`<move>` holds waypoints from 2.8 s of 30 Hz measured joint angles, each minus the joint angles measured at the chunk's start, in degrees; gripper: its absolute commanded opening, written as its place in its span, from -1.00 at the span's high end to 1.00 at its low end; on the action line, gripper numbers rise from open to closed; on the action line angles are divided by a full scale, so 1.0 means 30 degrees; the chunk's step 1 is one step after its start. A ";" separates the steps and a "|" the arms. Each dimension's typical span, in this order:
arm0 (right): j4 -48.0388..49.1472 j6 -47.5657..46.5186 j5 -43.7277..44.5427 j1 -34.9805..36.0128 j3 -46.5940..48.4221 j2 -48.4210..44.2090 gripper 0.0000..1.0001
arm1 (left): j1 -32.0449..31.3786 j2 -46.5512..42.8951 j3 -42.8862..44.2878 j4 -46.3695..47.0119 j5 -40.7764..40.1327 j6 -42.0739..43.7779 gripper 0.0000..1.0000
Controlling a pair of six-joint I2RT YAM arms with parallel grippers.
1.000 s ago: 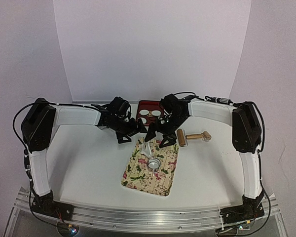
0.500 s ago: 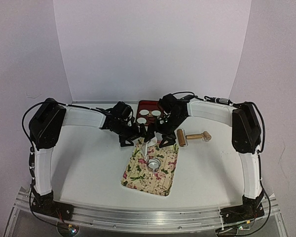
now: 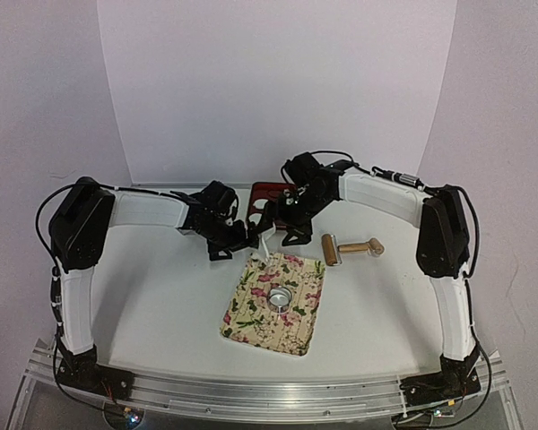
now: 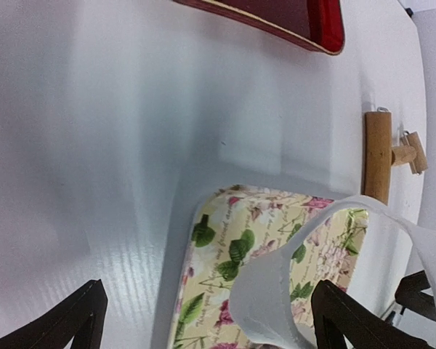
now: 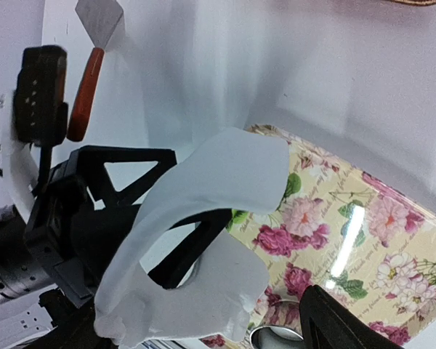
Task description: Roll out the dumpling wrappers from the dough
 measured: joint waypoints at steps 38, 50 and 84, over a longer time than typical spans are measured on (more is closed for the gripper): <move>0.1889 0.5293 -0.1593 -0.0451 -0.1209 0.0698 -0.56 | -0.2179 -0.2592 -0.2791 0.5385 -0.0429 0.2340 0.63; 0.1799 0.5265 -0.1581 -0.0504 -0.2218 -0.1275 -0.61 | -0.1998 -0.1228 -0.2196 0.4055 -0.1332 0.1316 0.64; -0.1283 -0.3672 0.2148 0.1605 -0.7297 -0.4094 0.05 | -0.1698 -0.6027 -0.5837 0.0921 0.1068 0.1495 -0.69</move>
